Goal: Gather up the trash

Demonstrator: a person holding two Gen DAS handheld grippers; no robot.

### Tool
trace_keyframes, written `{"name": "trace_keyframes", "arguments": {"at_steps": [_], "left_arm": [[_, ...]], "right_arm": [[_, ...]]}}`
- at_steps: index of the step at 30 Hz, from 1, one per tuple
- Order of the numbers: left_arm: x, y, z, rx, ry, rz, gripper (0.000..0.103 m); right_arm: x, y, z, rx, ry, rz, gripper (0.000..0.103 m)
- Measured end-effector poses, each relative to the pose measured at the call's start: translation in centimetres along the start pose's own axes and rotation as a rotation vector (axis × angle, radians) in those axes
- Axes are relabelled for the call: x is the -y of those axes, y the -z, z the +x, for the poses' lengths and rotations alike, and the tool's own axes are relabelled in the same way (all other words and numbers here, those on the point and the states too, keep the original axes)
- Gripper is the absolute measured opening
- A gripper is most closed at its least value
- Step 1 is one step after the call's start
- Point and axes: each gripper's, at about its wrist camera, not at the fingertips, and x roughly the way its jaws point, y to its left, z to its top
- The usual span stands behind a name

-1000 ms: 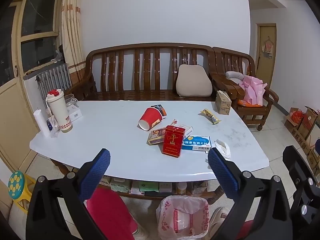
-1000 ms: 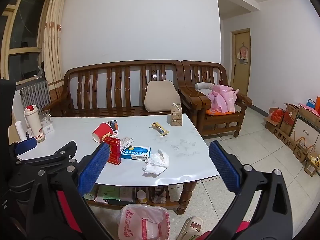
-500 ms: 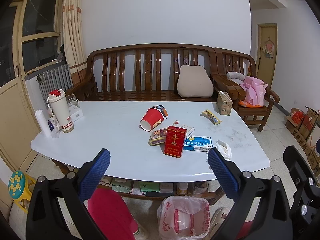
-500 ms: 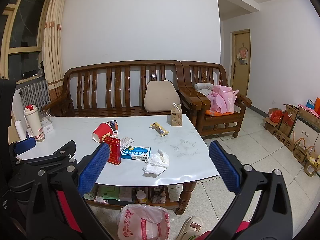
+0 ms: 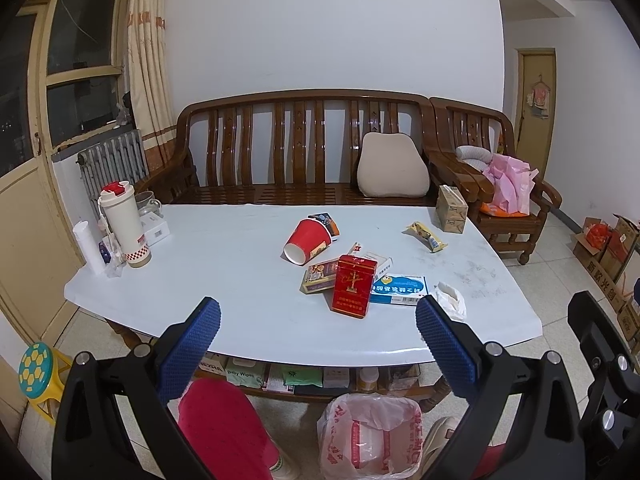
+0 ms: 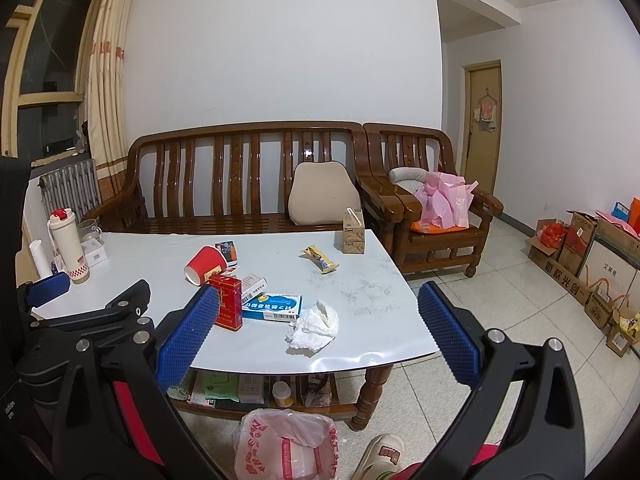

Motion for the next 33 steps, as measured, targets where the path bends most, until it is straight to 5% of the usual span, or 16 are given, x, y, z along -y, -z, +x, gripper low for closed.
{"name": "trace_keyframes", "arguments": {"at_steps": [33], "left_arm": [[-0.4,-0.9,-0.4,0.007,-0.006,-0.009,0.095]], "right_arm": [[-0.2,-1.5,-0.7,0.008,-0.005,-0.007,0.098]]}}
